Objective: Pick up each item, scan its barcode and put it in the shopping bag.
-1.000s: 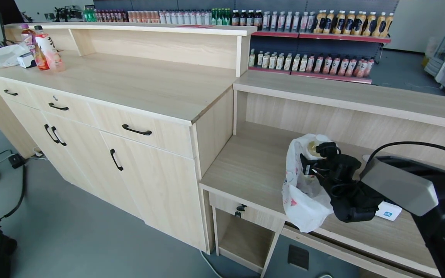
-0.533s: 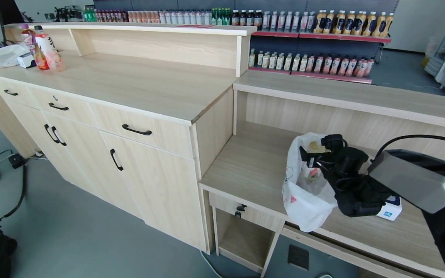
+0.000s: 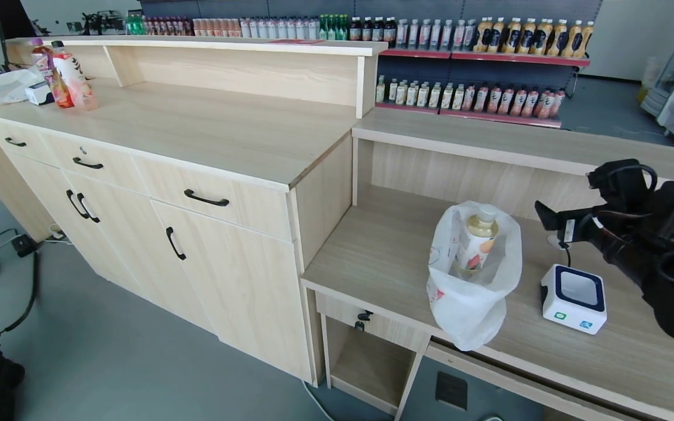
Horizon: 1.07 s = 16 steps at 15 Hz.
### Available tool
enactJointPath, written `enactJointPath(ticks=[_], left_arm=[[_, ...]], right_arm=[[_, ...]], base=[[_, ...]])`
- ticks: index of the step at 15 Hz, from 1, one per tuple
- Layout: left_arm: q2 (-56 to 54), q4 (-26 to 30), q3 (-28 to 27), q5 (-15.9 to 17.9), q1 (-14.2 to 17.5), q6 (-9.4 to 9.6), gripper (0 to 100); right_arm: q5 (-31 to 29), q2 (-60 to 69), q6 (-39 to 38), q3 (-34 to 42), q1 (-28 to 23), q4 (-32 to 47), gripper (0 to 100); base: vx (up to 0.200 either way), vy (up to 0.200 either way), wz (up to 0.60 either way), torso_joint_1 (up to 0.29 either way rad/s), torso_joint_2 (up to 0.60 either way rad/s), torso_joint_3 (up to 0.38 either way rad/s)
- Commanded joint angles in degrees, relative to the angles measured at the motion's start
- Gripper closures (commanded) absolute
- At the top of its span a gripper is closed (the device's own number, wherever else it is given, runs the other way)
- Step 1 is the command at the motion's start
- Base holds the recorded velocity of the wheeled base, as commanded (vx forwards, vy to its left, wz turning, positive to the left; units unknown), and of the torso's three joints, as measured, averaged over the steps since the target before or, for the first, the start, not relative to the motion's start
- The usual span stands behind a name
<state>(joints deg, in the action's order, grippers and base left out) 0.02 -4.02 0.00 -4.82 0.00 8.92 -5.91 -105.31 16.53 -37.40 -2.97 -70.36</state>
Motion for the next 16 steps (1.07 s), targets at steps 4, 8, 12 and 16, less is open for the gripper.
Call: enactJointPath(ticks=[4, 8, 12, 16], left_arm=[[0.0, 0.0, 0.0, 0.0, 0.0, 0.04, 0], [0.0, 0.0, 0.0, 0.0, 0.0, -0.05, 0], [0.0, 0.0, 0.0, 0.0, 0.0, 0.04, 0], [0.0, 0.0, 0.0, 0.0, 0.0, 0.04, 0]], right_arm=[[-0.2, 30.3, 0.5, 12.7, -30.2, 33.1, 0], [-0.2, 22.9, 0.3, 13.2, -33.3, 26.1, 0], [4.7, 4.0, -1.1, 12.8, -33.7, 8.1, 0], [9.9, -10.2, -1.7, 7.8, -30.2, -1.4, 0]], base=[[0.000, 0.000, -0.60, 0.006, 0.00, 0.000], [0.000, 0.000, -0.45, -0.001, 0.00, 0.002], [0.000, 0.000, 0.00, 0.000, 0.00, 0.000], [0.000, 0.000, 0.00, 0.000, 0.00, 0.000]])
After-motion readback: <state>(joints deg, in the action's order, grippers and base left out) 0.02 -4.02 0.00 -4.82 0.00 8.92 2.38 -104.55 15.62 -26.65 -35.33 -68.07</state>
